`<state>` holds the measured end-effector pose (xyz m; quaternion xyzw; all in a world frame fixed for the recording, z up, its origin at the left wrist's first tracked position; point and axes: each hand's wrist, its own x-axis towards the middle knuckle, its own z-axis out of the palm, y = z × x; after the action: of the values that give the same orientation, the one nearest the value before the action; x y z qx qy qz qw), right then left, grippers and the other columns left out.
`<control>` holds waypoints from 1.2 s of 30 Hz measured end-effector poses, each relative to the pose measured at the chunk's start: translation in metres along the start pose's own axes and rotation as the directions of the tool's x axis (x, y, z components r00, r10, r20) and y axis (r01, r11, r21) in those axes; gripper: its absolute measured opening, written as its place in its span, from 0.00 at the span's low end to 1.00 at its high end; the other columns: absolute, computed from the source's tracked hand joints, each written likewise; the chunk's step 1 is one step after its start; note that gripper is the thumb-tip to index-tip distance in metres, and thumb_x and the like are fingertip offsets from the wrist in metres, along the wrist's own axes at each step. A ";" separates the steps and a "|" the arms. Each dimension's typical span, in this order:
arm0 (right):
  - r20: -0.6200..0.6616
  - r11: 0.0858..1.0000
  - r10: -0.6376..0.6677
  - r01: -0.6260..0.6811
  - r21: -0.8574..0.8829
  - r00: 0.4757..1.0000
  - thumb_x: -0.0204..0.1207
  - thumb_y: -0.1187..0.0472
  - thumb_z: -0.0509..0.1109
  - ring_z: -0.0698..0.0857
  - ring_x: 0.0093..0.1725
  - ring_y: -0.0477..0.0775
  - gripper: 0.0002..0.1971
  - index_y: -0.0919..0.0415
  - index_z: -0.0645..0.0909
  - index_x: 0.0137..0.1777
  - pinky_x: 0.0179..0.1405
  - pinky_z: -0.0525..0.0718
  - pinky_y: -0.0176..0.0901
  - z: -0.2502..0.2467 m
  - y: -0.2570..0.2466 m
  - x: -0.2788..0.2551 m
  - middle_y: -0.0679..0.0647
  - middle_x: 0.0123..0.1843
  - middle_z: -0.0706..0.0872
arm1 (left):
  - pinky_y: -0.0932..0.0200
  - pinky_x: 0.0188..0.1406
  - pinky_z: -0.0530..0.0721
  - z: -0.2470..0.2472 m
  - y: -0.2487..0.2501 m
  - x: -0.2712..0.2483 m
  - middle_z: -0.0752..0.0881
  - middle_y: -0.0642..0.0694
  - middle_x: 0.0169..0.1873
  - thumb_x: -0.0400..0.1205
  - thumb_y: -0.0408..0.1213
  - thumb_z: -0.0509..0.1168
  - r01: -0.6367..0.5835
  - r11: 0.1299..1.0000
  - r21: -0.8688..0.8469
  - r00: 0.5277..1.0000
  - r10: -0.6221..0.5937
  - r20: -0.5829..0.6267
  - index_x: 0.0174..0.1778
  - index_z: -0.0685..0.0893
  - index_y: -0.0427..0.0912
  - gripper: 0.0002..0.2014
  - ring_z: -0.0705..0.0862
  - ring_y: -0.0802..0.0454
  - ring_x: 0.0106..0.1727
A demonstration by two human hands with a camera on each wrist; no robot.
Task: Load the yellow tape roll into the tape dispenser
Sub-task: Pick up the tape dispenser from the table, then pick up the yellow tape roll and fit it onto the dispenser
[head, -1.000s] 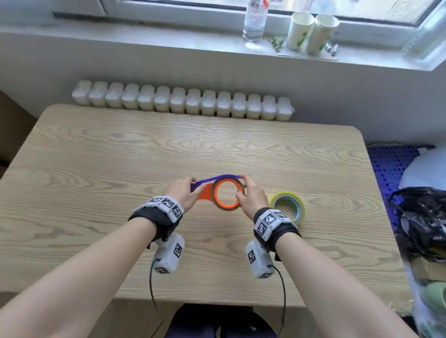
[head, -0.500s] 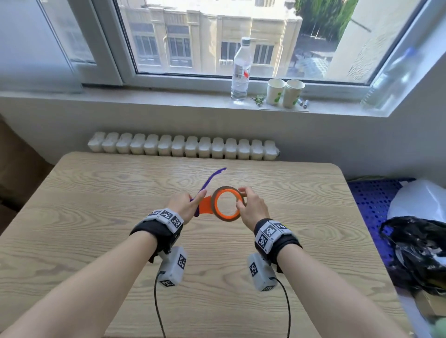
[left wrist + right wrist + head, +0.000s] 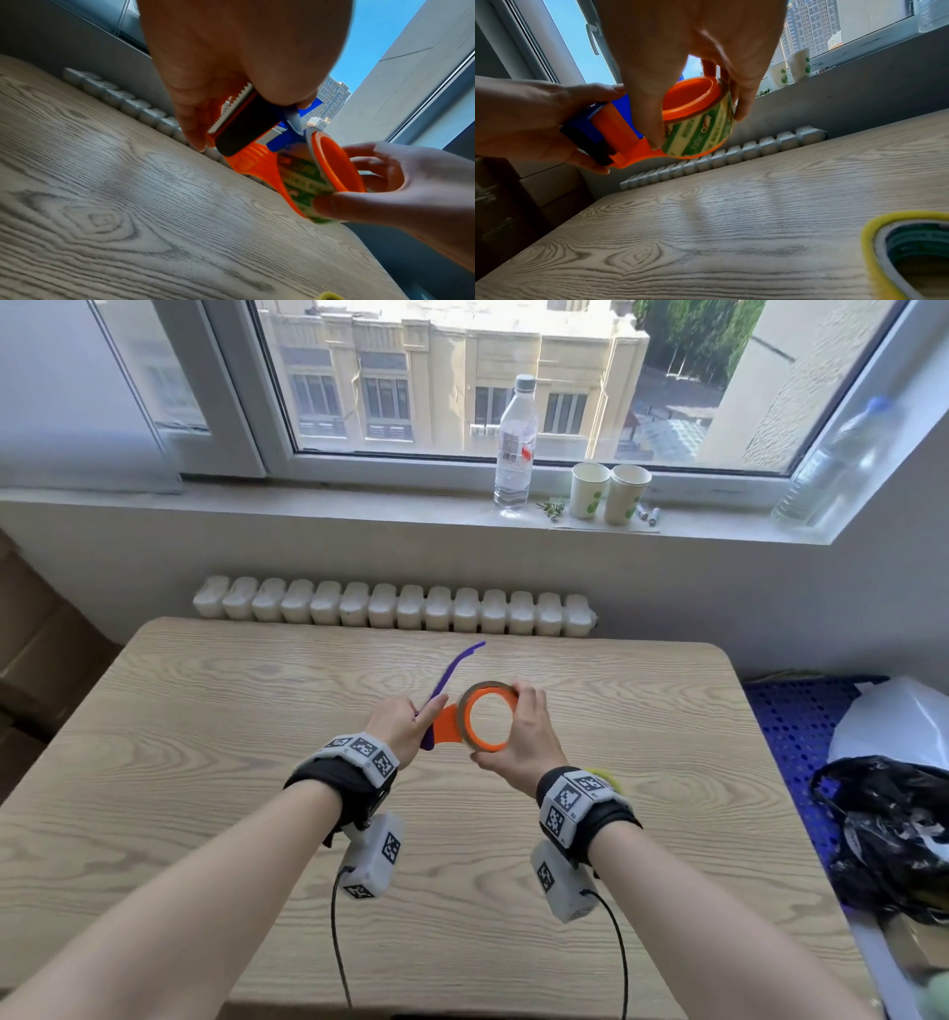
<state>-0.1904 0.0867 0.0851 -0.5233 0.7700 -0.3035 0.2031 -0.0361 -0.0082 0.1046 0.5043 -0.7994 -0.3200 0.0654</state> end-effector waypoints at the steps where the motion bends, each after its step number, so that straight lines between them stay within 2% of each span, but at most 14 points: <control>1: -0.002 1.000 -0.021 0.021 0.005 1.000 0.56 0.57 0.84 0.69 0.69 0.54 0.50 0.64 0.58 0.75 0.68 0.69 0.38 0.001 0.000 -0.001 0.57 0.68 0.67 | 0.57 0.39 0.70 0.001 -0.003 0.000 0.77 0.49 0.18 0.84 0.55 0.51 -0.003 1.000 0.012 1.000 0.003 -0.008 0.16 0.75 0.44 0.31 0.75 0.53 0.24; 5: -0.026 0.996 -0.079 0.080 0.046 0.997 0.55 0.58 0.84 0.70 0.68 0.54 0.49 0.65 0.59 0.73 0.66 0.69 0.37 0.005 -0.001 -0.003 0.58 0.67 0.68 | 0.52 0.40 0.73 0.004 -0.022 0.005 0.77 0.44 0.22 0.82 0.60 0.50 0.088 0.996 0.013 0.996 -0.088 0.009 0.19 0.73 0.41 0.31 0.78 0.41 0.32; 9: -0.069 0.993 -0.065 0.072 0.095 0.995 0.57 0.60 0.84 0.68 0.71 0.54 0.50 0.67 0.58 0.75 0.68 0.64 0.32 0.010 0.000 -0.005 0.59 0.70 0.67 | 0.52 0.41 0.72 -0.004 -0.035 0.005 0.81 0.38 0.27 0.82 0.59 0.50 0.172 0.984 -0.039 0.985 -0.172 0.006 0.22 0.71 0.41 0.29 0.81 0.39 0.37; 13: -0.082 0.994 0.008 0.001 0.108 0.997 0.55 0.58 0.84 0.67 0.72 0.55 0.51 0.68 0.58 0.75 0.73 0.63 0.35 0.015 0.016 -0.007 0.60 0.70 0.65 | 0.46 0.54 0.80 -0.013 -0.058 0.006 0.85 0.39 0.37 0.78 0.65 0.52 0.230 0.959 -0.165 0.970 -0.240 -0.041 0.36 0.75 0.44 0.25 0.86 0.38 0.46; 16: -0.032 0.994 0.092 -0.090 0.069 0.995 0.56 0.56 0.84 0.66 0.73 0.56 0.52 0.67 0.58 0.75 0.75 0.63 0.39 0.024 0.030 -0.013 0.60 0.70 0.64 | 0.40 0.54 0.84 -0.013 -0.081 0.010 0.83 0.42 0.32 0.66 0.75 0.50 0.246 0.941 -0.233 0.962 -0.267 -0.062 0.33 0.74 0.49 0.29 0.87 0.35 0.45; 18: -0.008 0.987 0.144 -0.143 0.073 0.990 0.56 0.55 0.84 0.67 0.72 0.56 0.51 0.66 0.59 0.75 0.74 0.64 0.40 0.035 0.038 -0.017 0.59 0.69 0.65 | 0.38 0.53 0.84 -0.013 -0.096 0.012 0.83 0.45 0.29 0.64 0.76 0.49 0.260 0.927 -0.271 0.957 -0.285 -0.058 0.33 0.75 0.50 0.31 0.87 0.36 0.44; 20: 0.032 0.982 0.179 -0.180 0.050 0.983 0.55 0.54 0.84 0.68 0.72 0.56 0.52 0.66 0.59 0.75 0.75 0.65 0.41 0.046 0.045 -0.021 0.59 0.69 0.65 | 0.37 0.53 0.84 -0.014 -0.099 0.007 0.82 0.47 0.28 0.66 0.75 0.50 0.258 0.918 -0.302 0.954 -0.291 -0.069 0.33 0.75 0.50 0.30 0.87 0.37 0.44; 22: 0.112 0.974 0.224 -0.225 0.004 0.968 0.55 0.52 0.84 0.67 0.72 0.55 0.52 0.65 0.59 0.76 0.75 0.66 0.44 0.058 0.051 -0.026 0.58 0.70 0.65 | 0.39 0.54 0.83 -0.013 -0.098 0.000 0.82 0.48 0.29 0.71 0.70 0.51 0.258 0.917 -0.304 0.952 -0.295 -0.081 0.34 0.76 0.49 0.26 0.87 0.38 0.44; 24: 0.185 0.968 0.251 -0.247 -0.047 0.950 0.53 0.51 0.85 0.68 0.73 0.56 0.52 0.63 0.60 0.75 0.74 0.67 0.46 0.069 0.057 -0.030 0.57 0.70 0.67 | 0.43 0.53 0.82 -0.010 -0.097 -0.004 0.82 0.49 0.28 0.76 0.65 0.52 0.242 0.919 -0.312 0.954 -0.283 -0.094 0.35 0.76 0.47 0.23 0.85 0.40 0.42; 27: 0.285 0.965 0.258 -0.234 -0.115 0.923 0.52 0.51 0.85 0.69 0.73 0.56 0.52 0.60 0.62 0.75 0.74 0.68 0.48 0.080 0.064 -0.034 0.56 0.71 0.68 | 0.50 0.47 0.77 -0.001 -0.102 -0.005 0.81 0.52 0.27 0.82 0.57 0.54 0.255 0.917 -0.306 0.955 -0.288 -0.067 0.39 0.78 0.44 0.20 0.80 0.44 0.38; 31: 0.358 0.963 0.250 -0.192 -0.191 0.900 0.53 0.50 0.85 0.67 0.74 0.56 0.52 0.60 0.61 0.76 0.75 0.66 0.48 0.089 0.069 -0.037 0.57 0.73 0.68 | 0.48 0.51 0.78 0.009 -0.108 -0.005 0.82 0.52 0.29 0.78 0.61 0.53 0.250 0.920 -0.302 0.961 -0.274 -0.039 0.33 0.76 0.51 0.19 0.81 0.43 0.40; 34: 0.367 0.959 0.267 -0.207 -0.195 0.891 0.54 0.51 0.84 0.66 0.75 0.56 0.53 0.60 0.59 0.77 0.76 0.65 0.49 0.095 0.072 -0.041 0.56 0.74 0.66 | 0.44 0.54 0.83 0.017 -0.108 -0.002 0.85 0.50 0.30 0.72 0.67 0.52 0.253 0.910 -0.328 0.964 -0.264 0.011 0.35 0.78 0.51 0.23 0.86 0.41 0.42; 36: 0.369 0.961 0.270 -0.226 -0.157 0.890 0.55 0.52 0.84 0.66 0.76 0.56 0.53 0.60 0.58 0.78 0.76 0.65 0.48 0.096 0.074 -0.041 0.56 0.75 0.65 | 0.42 0.55 0.83 0.022 -0.106 0.000 0.85 0.49 0.30 0.76 0.64 0.54 0.240 0.916 -0.322 0.969 -0.244 0.029 0.37 0.79 0.49 0.22 0.86 0.42 0.40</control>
<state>-0.1652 0.1204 -0.0361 -0.4804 0.7907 -0.1233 0.3590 0.0357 -0.0290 0.0258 0.5835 -0.6673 -0.4492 0.1119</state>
